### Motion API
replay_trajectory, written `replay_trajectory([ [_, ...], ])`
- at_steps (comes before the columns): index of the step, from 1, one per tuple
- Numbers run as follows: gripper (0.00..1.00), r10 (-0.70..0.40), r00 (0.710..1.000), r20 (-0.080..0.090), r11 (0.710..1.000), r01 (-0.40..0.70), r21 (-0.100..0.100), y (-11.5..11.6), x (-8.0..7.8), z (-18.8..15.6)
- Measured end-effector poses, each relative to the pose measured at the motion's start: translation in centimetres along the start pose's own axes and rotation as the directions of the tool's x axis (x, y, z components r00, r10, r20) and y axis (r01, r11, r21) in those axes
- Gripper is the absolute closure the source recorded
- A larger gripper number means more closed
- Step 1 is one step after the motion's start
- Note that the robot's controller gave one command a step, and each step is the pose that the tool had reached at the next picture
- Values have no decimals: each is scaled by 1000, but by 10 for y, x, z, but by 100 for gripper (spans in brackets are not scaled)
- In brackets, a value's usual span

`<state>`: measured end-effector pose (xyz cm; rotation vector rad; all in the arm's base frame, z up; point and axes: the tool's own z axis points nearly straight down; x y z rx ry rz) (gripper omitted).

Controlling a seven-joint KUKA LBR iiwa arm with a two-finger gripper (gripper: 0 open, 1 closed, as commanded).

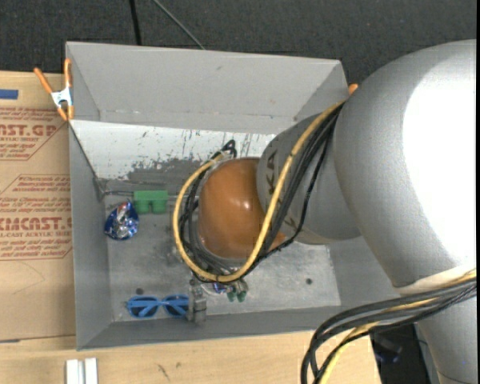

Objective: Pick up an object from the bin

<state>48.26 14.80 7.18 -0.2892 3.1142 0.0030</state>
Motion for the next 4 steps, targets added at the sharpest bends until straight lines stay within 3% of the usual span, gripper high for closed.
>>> replay_trajectory([
  [1, 0, -86, 996, -1, 996, 86, 1, 8, -3, 0],
  [2, 100, -86, 996, -7, 996, 86, -2, 10, -1, 1],
  [3, 100, -47, 999, -3, 999, 47, -3, 36, -32, -97],
  [4, 100, -58, 998, -4, 998, 58, -1, 34, -31, -170],
])
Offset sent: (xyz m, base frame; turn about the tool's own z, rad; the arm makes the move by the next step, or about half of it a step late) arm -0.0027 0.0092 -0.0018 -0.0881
